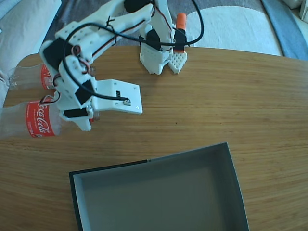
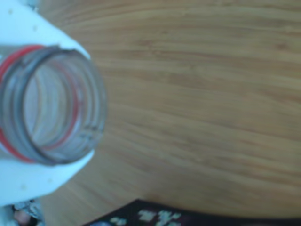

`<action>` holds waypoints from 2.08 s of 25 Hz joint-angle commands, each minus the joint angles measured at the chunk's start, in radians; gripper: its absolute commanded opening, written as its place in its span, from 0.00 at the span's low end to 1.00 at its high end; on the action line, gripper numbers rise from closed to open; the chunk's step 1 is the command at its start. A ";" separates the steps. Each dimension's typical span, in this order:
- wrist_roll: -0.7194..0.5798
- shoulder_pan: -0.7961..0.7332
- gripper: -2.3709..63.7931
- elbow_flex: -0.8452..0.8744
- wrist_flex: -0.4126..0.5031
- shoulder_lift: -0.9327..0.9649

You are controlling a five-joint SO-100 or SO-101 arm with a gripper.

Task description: Grasp the bottles and put them in the box.

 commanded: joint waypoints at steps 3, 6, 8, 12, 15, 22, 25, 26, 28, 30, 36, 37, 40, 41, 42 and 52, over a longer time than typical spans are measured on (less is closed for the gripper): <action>0.057 -0.094 0.10 -0.051 0.075 0.164; 0.115 -0.186 0.10 -0.051 0.123 0.221; 0.161 -0.258 0.10 -0.051 0.143 0.250; 0.250 -0.426 0.10 -0.051 0.149 0.293; 0.305 -0.537 0.10 -0.051 0.150 0.313; 0.474 -0.723 0.10 -0.052 0.150 0.316; 0.552 -0.785 0.10 -0.052 0.150 0.316; 0.580 -0.805 0.10 -0.052 0.149 0.316; 0.641 -0.845 0.10 -0.052 0.140 0.316; 0.709 -0.870 0.10 -0.052 0.137 0.305; 0.831 -0.881 0.10 -0.049 0.089 0.298; 0.836 -0.882 0.10 -0.049 0.087 0.298; 0.836 -0.882 0.10 -0.041 0.084 0.296; 0.842 -0.882 0.10 -0.038 0.072 0.296; 0.856 -0.887 0.10 -0.037 0.058 0.296; 0.893 -0.934 0.10 -0.146 0.009 0.138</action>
